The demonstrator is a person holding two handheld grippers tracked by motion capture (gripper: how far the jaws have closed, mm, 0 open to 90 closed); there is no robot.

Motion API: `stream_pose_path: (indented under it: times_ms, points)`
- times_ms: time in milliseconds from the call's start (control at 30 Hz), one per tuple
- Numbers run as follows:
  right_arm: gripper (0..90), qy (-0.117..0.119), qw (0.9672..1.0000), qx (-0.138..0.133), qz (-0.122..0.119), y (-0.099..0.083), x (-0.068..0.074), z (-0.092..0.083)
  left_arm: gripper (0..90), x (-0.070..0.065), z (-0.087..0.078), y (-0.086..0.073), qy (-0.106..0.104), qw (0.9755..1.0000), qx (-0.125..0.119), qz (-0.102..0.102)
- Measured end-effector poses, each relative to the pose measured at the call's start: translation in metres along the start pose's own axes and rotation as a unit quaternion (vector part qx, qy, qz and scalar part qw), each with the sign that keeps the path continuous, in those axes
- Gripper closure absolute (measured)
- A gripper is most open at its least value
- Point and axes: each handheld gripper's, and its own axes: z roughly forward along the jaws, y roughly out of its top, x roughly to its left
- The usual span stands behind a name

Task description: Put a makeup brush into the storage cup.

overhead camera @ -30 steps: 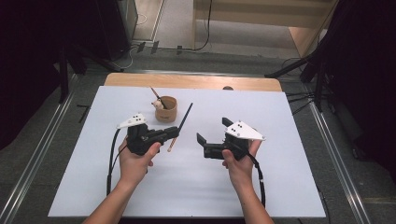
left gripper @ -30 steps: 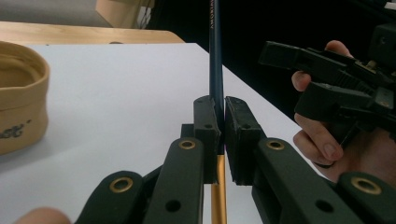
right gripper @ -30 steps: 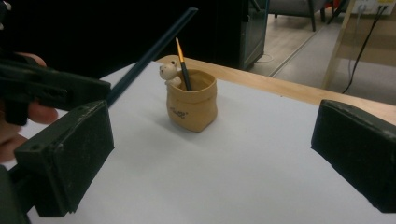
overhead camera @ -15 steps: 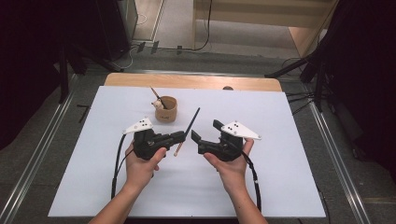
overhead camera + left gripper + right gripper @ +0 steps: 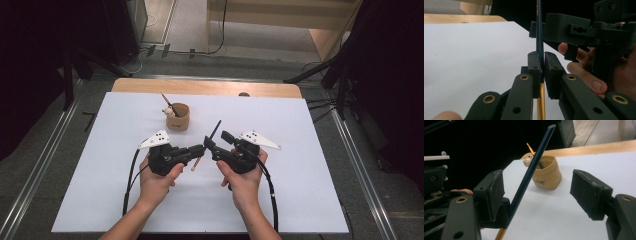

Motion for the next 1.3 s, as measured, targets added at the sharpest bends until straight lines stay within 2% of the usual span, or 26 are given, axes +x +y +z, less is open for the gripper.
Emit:
stream_pose_path:
  times_ms: [167, 300, 400, 467, 633, 833, 1000, 1067, 1233, 1300]
  points:
    - [40.9, 0.018, 0.9989, -0.008, 0.042, -0.003, -0.004, -0.001, 84.7, -0.002, 0.000, 0.000, 0.002, 1.0000, -0.003, 0.004]
    - [51.5, 0.033, 0.9982, -0.016, 0.046, -0.004, -0.003, -0.002, 84.7, -0.003, 0.001, -0.001, 0.002, 0.9999, -0.002, 0.010]
    - [58.1, 0.047, 0.9965, -0.021, 0.066, -0.005, -0.004, -0.003, 84.7, -0.004, 0.002, -0.002, 0.002, 0.9999, 0.000, 0.012]
    - [59.9, 0.046, 0.9962, -0.019, 0.072, -0.007, -0.004, -0.002, 84.7, -0.004, 0.003, -0.002, 0.002, 0.9999, 0.001, 0.013]
    - [61.9, 0.071, 0.9917, -0.019, 0.105, -0.012, -0.007, 0.001, 84.7, -0.006, 0.003, -0.003, 0.004, 0.9999, -0.002, 0.016]
    - [67.9, 0.080, 0.9897, -0.019, 0.117, -0.014, -0.007, 0.002, 84.7, -0.005, 0.004, -0.003, 0.005, 0.9998, 0.000, 0.017]
    - [77.6, 0.091, 0.9871, -0.019, 0.130, -0.016, -0.008, 0.003, 84.7, -0.006, 0.005, -0.004, 0.006, 0.9998, 0.001, 0.019]
    - [83.5, 0.092, 0.9868, -0.019, 0.132, -0.016, -0.008, 0.003, 84.7, -0.007, 0.005, -0.004, 0.004, 0.9998, 0.001, 0.022]
    - [85.2, 0.095, 0.9873, -0.026, 0.125, -0.016, -0.007, 0.001, 84.5, -0.008, 0.005, -0.004, 0.004, 0.9997, -0.003, 0.025]
    - [85.2, 0.094, 0.9880, -0.025, 0.120, -0.015, -0.006, 0.001, 84.1, -0.007, 0.005, -0.004, 0.000, 0.9998, -0.006, 0.019]
